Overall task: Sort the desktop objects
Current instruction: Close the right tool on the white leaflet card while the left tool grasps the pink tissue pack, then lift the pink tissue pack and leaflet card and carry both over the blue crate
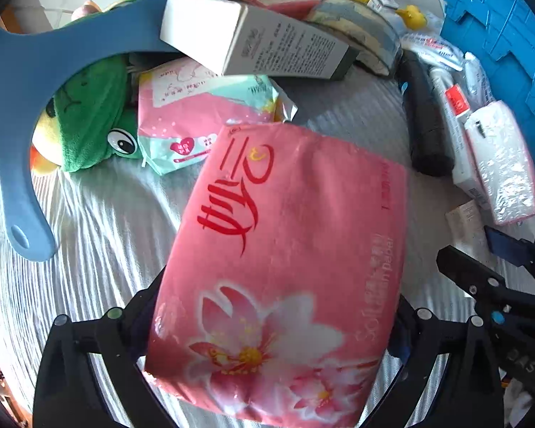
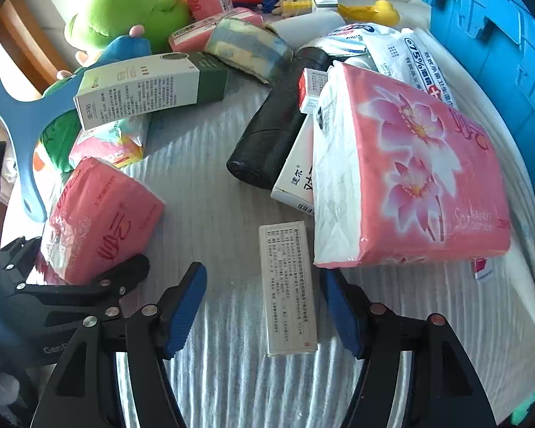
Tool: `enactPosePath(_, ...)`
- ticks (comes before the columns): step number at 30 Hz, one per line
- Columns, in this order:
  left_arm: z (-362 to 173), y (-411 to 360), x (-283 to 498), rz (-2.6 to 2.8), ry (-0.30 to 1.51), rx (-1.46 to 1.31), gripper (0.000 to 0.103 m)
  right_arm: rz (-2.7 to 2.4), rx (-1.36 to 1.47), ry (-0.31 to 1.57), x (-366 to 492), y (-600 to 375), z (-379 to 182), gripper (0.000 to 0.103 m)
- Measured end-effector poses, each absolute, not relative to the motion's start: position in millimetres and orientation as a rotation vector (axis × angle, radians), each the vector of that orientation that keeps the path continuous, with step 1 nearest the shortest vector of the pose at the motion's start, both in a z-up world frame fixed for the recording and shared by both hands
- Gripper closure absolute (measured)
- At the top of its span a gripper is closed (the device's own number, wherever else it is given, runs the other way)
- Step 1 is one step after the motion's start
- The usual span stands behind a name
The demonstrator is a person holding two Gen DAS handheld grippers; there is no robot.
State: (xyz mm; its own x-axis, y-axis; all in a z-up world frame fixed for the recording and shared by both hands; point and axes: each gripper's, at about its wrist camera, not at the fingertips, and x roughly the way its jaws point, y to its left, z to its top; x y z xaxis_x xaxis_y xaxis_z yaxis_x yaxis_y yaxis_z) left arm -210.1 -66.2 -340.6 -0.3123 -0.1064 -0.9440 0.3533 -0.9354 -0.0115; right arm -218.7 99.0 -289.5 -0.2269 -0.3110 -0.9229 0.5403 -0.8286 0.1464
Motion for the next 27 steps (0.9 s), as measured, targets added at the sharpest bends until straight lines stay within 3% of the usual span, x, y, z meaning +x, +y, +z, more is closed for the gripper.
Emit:
enactPosePath(3,-343.9,-63.5,-212.7,-2.337,0.283,1.641,0.004,-2.122,1.5,0.321,-208.9,99.9,-285.2,0.05)
enactPosePath(10,-365.7,-62.6,-219.0,-2.29,0.312,1.672,0.004,-2.133,1.452,0.468,-187.1,83.3,-276.8,0.059)
enactPosePath(12,-368.7,-62.6,-220.9,-2.279,0.323,1.675,0.009,-2.123,1.449,0.481,-181.7,80.8,-273.7,0.062)
enactPosePath(13,-368.6,-61.3,-221.2,-2.277,0.327,1.67,0.018,-2.116,1.446,0.484,-178.8,79.4,-272.0,0.064)
enactPosePath(19,-376.1,-54.6,-222.1,-2.226,0.32,1.648,0.022,-2.081,1.43,0.504,-164.5,74.2,-262.5,0.075)
enactPosePath(27,-352.2,-60.5,-214.4,-2.173,0.368,1.544,0.022,-1.979,1.375,0.471,-141.9,69.0,-225.0,0.077)
